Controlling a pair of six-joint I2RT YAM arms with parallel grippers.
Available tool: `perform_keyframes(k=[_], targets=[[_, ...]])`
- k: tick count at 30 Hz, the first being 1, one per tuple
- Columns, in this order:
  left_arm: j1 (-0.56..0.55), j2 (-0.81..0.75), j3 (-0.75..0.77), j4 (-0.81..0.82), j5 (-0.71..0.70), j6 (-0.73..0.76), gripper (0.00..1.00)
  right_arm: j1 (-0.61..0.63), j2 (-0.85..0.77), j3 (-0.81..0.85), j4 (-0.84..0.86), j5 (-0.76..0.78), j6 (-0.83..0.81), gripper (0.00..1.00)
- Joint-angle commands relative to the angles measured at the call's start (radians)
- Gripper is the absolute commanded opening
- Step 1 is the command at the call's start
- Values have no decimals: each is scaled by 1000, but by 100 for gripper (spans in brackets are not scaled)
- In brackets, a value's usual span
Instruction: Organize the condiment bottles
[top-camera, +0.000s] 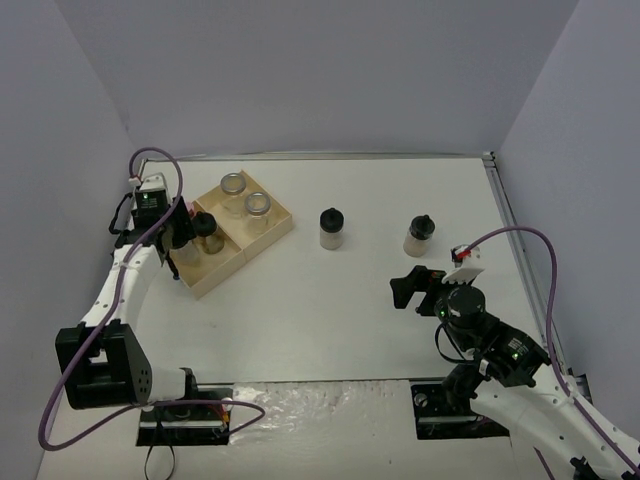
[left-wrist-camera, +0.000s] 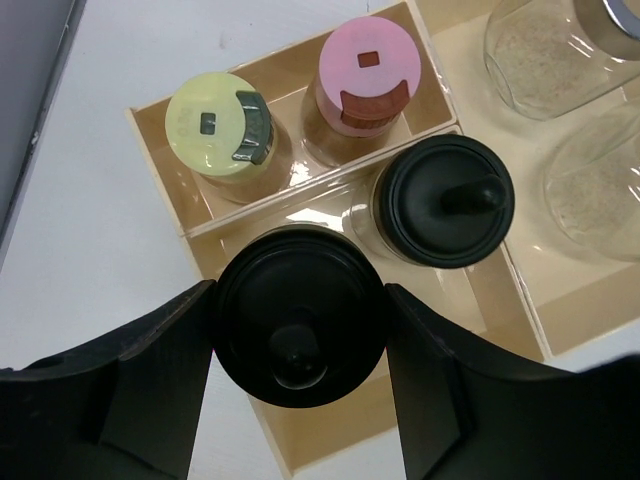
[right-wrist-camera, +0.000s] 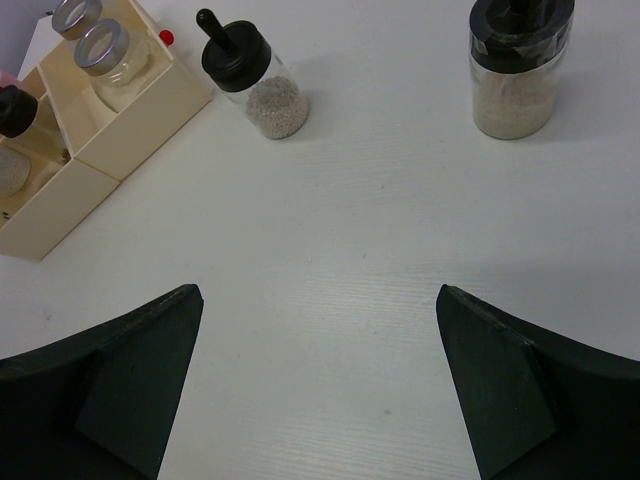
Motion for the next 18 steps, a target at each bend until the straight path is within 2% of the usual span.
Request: perform_keyframes(k=[1, 14, 18], targets=[[10, 23, 0, 176, -33, -10, 0, 8, 5, 3, 49, 39, 9, 100], [22, 79, -46, 219, -57, -12, 1, 19, 0, -5, 50, 48, 13, 100], [30, 86, -53, 233, -66, -10, 7, 23, -8, -6, 50, 51, 14, 100]])
